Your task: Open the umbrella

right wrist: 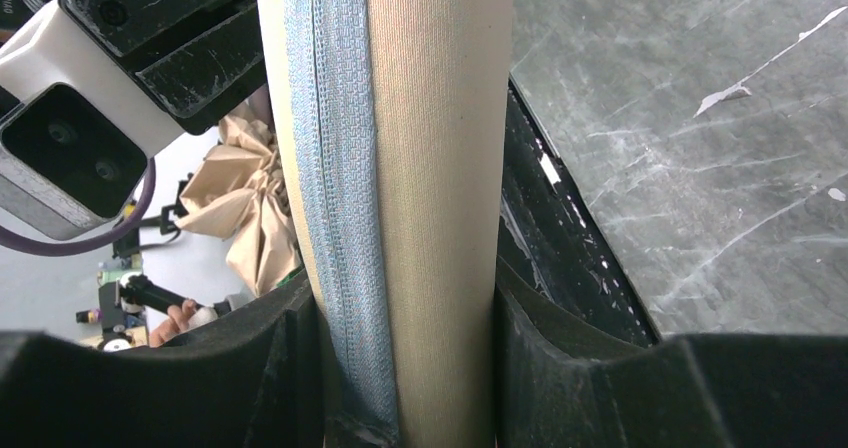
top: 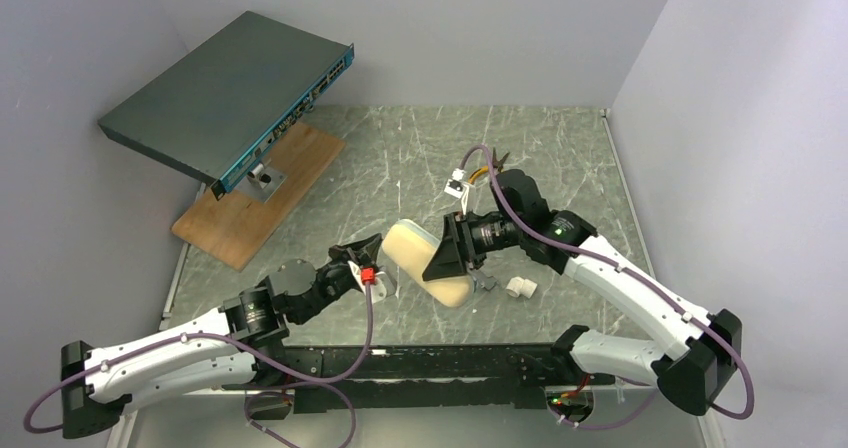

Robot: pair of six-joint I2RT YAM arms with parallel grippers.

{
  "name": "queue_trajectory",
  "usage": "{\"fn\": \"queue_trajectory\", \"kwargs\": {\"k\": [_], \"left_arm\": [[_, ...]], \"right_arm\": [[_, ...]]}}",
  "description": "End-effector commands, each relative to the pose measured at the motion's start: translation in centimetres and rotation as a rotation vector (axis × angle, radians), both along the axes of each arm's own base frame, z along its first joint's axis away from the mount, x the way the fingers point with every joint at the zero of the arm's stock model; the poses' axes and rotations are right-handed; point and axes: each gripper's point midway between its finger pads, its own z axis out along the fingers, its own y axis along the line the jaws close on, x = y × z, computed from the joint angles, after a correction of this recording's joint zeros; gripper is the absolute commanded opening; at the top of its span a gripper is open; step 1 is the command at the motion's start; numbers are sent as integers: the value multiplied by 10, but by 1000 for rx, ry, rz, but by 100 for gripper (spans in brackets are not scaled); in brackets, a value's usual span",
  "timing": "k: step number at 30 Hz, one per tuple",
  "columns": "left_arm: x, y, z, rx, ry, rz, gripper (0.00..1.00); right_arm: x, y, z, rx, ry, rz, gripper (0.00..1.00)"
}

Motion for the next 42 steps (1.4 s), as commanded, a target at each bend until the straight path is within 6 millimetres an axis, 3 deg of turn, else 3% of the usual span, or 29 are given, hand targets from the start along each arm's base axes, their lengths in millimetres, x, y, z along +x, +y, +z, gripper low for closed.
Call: {"fn": "queue_trajectory", "kwargs": {"k": [1, 26, 31, 42], "left_arm": [[18, 26, 37, 7, -109, 123, 0], [27, 24, 59, 134, -188, 40, 0], [24, 24, 71, 125, -214, 10, 0], [33, 20, 71, 291, -232, -1, 0]], "right_arm": [[-14, -4, -7, -46, 56, 39, 0], [-21, 1, -44, -179, 80, 106, 0], [-21, 2, -50, -211, 85, 121, 0], [-22, 2, -65, -273, 108, 158, 0]]}}
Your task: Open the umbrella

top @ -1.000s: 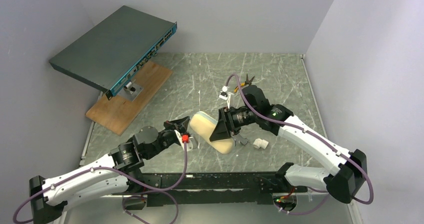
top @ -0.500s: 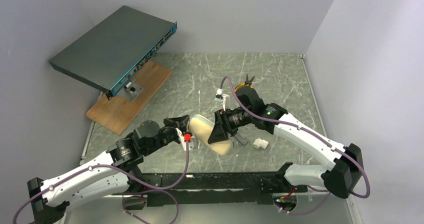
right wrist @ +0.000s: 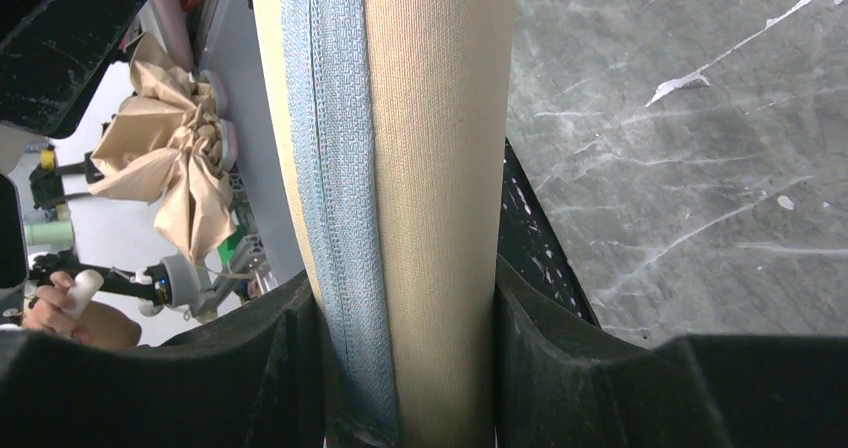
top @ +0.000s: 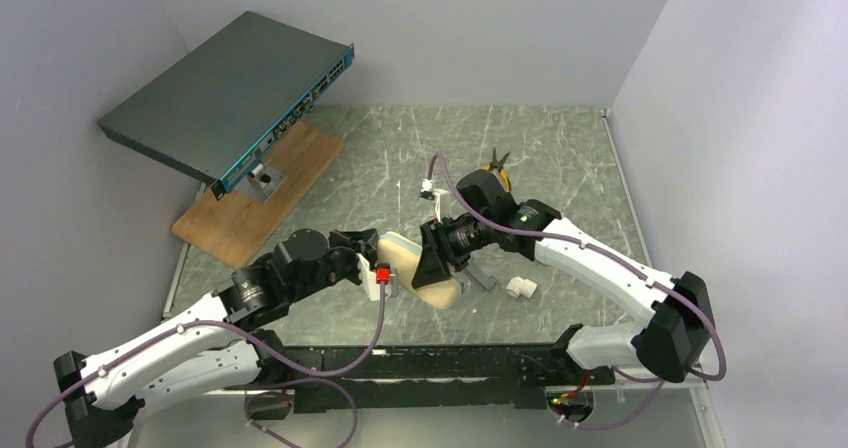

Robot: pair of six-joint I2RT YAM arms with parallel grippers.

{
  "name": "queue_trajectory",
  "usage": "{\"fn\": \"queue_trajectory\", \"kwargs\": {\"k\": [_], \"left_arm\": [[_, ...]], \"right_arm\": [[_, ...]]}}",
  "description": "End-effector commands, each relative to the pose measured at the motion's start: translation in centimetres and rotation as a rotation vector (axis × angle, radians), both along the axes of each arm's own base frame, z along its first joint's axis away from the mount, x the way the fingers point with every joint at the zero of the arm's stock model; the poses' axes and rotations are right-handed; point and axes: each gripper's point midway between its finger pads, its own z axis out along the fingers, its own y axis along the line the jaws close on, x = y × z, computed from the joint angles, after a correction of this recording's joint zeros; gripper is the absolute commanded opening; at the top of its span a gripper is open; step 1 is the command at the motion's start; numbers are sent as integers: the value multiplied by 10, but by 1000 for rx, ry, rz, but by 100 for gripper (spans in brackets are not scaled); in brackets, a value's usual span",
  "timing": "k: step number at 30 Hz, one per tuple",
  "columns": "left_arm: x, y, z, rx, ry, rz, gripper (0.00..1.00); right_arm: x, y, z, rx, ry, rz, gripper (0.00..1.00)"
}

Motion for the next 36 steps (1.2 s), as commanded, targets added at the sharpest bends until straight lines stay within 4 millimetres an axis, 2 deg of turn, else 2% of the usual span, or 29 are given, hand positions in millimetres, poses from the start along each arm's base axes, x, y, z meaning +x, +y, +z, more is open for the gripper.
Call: {"fn": "queue_trajectory", "kwargs": {"k": [1, 10, 19, 29, 36], "left_arm": [[19, 7, 78, -89, -190, 64, 0], [13, -2, 83, 36, -181, -28, 0], [5, -6, 86, 76, -156, -86, 0], [0, -11, 72, 101, -111, -113, 0], [-5, -23, 66, 91, -93, -152, 0]], "right_arm": [[-25, -17, -21, -139, 136, 32, 0], [-30, -14, -27, -208, 166, 63, 0], [-21, 1, -29, -212, 196, 72, 0], [-13, 22, -26, -210, 215, 89, 0], [-6, 35, -25, -217, 212, 101, 0]]}}
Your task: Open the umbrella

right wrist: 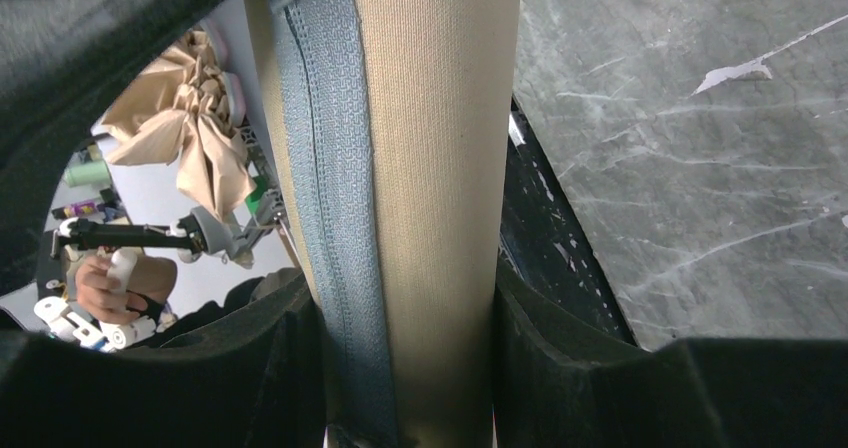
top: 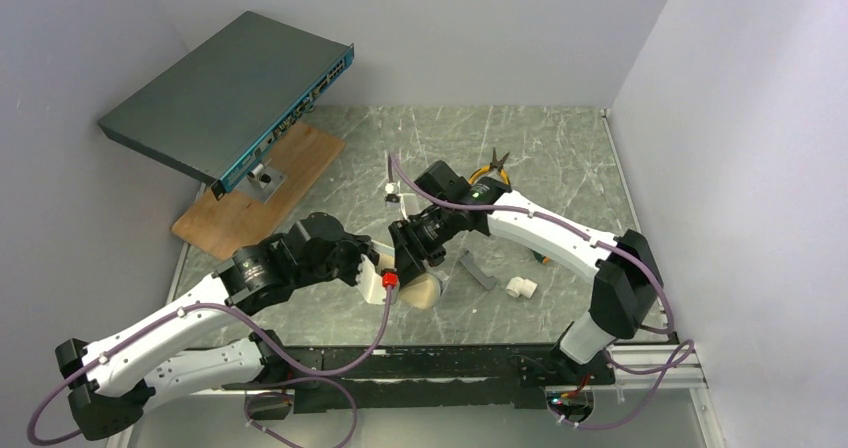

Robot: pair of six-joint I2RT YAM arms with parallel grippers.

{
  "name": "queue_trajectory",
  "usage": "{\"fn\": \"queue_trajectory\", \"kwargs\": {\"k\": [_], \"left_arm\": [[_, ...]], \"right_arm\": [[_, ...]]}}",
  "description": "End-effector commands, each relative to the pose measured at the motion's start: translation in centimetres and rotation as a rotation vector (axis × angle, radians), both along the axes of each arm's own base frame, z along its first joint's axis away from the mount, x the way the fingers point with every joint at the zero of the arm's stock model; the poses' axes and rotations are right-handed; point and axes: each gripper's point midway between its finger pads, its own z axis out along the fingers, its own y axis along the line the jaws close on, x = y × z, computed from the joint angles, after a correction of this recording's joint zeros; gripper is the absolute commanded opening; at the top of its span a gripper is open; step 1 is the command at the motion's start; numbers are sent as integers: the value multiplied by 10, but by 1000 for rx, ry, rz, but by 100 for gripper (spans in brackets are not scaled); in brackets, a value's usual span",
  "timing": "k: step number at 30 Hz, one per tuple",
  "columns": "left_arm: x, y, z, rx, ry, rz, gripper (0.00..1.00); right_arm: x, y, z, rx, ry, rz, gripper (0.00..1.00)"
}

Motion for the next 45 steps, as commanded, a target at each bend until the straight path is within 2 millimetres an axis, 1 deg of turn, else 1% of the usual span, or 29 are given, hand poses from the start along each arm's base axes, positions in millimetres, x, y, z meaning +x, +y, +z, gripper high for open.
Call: {"fn": "queue_trajectory", "kwargs": {"k": [1, 6, 11, 17, 19, 23, 29, 31, 33, 35, 36, 37, 38, 39, 40, 41, 45], "left_arm": [[5, -32, 78, -230, -154, -67, 0], [1, -34, 81, -261, -144, -78, 0], [-8, -37, 87, -297, -110, -98, 0], [-9, -36, 79, -270, -113, -91, 0], [-12, -38, 77, -282, -103, -104, 0], [-18, -45, 79, -313, -91, -134, 0], [-16, -48, 75, -304, -85, -125, 0], [-10, -46, 84, -347, -117, -82, 0], [-2, -39, 102, -427, -155, -10, 0], [-1, -34, 117, -510, -154, 29, 1], [-4, -32, 120, -551, -131, 41, 8], [-8, -29, 123, -587, -116, 42, 19], [-12, -27, 122, -606, -105, 34, 33], [-15, -25, 122, -628, -95, 33, 43], [-16, -22, 121, -650, -82, 45, 50], [-17, -19, 120, -674, -65, 62, 54], [-21, -4, 121, -826, 64, 179, 63]], "right_arm": [[-5, 1, -5, -82, 56, -6, 0], [0, 7, -5, -83, 51, -4, 0], [5, 14, -6, -73, 53, -11, 0], [12, 21, -5, -65, 45, -18, 0], [14, 24, -6, -67, 48, -21, 0], [17, 28, -6, -64, 49, -24, 0], [21, 34, -5, -59, 47, -33, 0], [22, 34, -5, -65, 43, -39, 0], [23, 32, -6, -70, 36, -50, 0], [25, 30, -8, -80, 30, -65, 0], [24, 29, -9, -81, 32, -70, 0], [25, 28, -9, -78, 32, -77, 0], [26, 27, -10, -82, 33, -86, 0], [27, 25, -9, -84, 35, -95, 0], [27, 25, -8, -82, 35, -102, 0], [28, 24, -7, -79, 36, -110, 0], [35, 24, -3, -69, 14, -153, 0]]}}
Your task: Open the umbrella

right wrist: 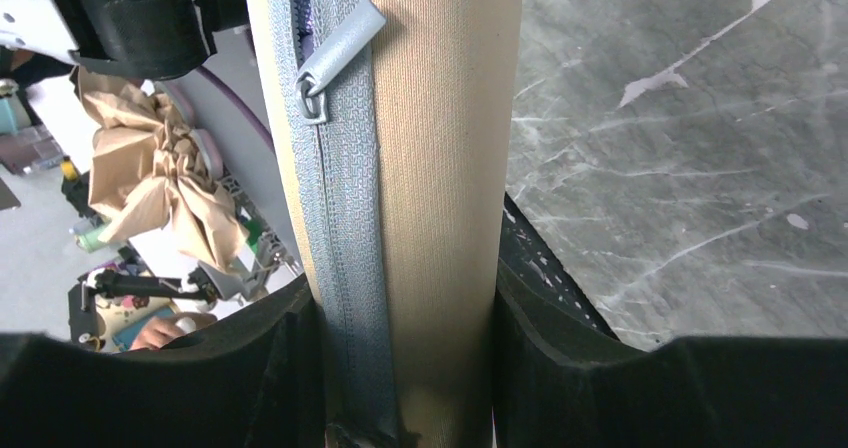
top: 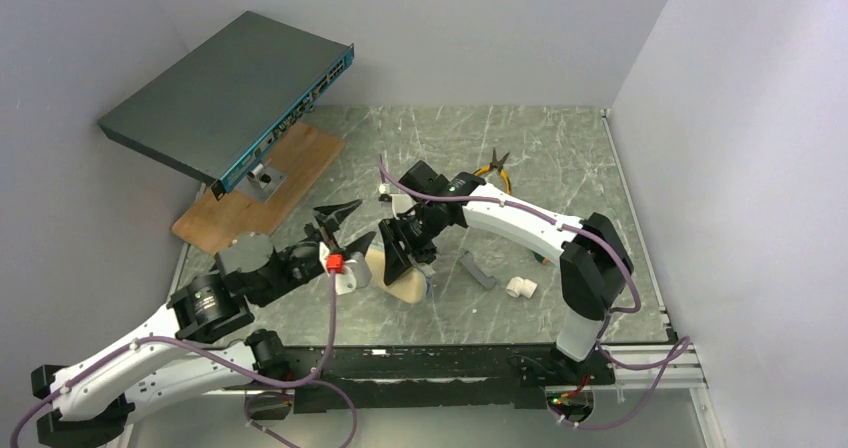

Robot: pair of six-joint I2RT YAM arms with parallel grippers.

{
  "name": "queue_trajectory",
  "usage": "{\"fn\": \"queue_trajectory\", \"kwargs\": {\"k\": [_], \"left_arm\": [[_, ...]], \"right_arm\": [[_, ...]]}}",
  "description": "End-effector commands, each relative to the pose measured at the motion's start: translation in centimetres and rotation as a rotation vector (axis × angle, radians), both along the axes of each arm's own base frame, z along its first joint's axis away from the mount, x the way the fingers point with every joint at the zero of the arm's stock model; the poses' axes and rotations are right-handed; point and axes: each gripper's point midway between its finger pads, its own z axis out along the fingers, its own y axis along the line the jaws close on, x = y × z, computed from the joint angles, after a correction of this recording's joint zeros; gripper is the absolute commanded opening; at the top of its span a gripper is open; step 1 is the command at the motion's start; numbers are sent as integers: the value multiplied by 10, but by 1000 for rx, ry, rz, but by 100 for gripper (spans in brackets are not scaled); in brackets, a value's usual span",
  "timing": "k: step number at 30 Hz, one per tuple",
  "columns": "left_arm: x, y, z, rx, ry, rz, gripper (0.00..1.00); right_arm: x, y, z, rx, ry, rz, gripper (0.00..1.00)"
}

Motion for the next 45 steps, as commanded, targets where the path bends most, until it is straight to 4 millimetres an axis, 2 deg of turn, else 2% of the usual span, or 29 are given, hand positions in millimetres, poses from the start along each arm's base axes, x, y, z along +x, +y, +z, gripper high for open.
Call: {"fn": "queue_trajectory", "kwargs": {"k": [1, 4, 6, 10, 13, 16, 21, 24, 27, 33, 37, 38, 39, 41, 42, 43, 45], "left_arm": [[-2, 12, 8, -254, 197, 87, 64], [-4, 24, -3, -382, 358, 162, 67], [-4, 32, -19, -426, 467, 222, 71], [-11, 38, -38, -551, 710, 321, 70], [-17, 37, -50, -571, 828, 358, 73], [-13, 40, -67, -626, 913, 458, 79], [-17, 33, -90, -559, 1014, 521, 85], [-12, 42, -105, -532, 997, 602, 91], [-11, 49, -116, -492, 976, 625, 95], [-14, 66, -132, -457, 944, 633, 98], [-19, 81, -136, -476, 942, 663, 99], [-19, 82, -134, -490, 941, 654, 99], [-20, 81, -132, -504, 939, 640, 99], [-21, 83, -130, -530, 931, 629, 99], [-20, 85, -129, -538, 927, 637, 99], [-20, 87, -129, -546, 925, 644, 99], [-19, 91, -129, -559, 922, 659, 99]], "right_arm": [[12, 6, 33, 92, -62, -66, 0], [18, 7, 39, 127, -59, -122, 0], [21, 7, 43, 156, -59, -154, 0], [35, 10, 55, 228, -100, -229, 0], [49, 8, 56, 261, -96, -294, 0], [64, 5, 55, 295, -73, -368, 0], [102, -13, 48, 332, -24, -496, 0], [124, -18, 40, 375, 61, -546, 0], [135, -7, 18, 375, 155, -555, 0], [143, 30, -15, 367, 284, -509, 0], [144, 42, -34, 352, 347, -468, 0], [144, 42, -40, 350, 367, -465, 2], [143, 42, -46, 351, 387, -465, 14], [139, 39, -59, 326, 410, -476, 47], [137, 36, -63, 307, 404, -480, 60], [133, 32, -68, 280, 390, -479, 69], [128, 21, -74, 220, 347, -482, 80]]}}
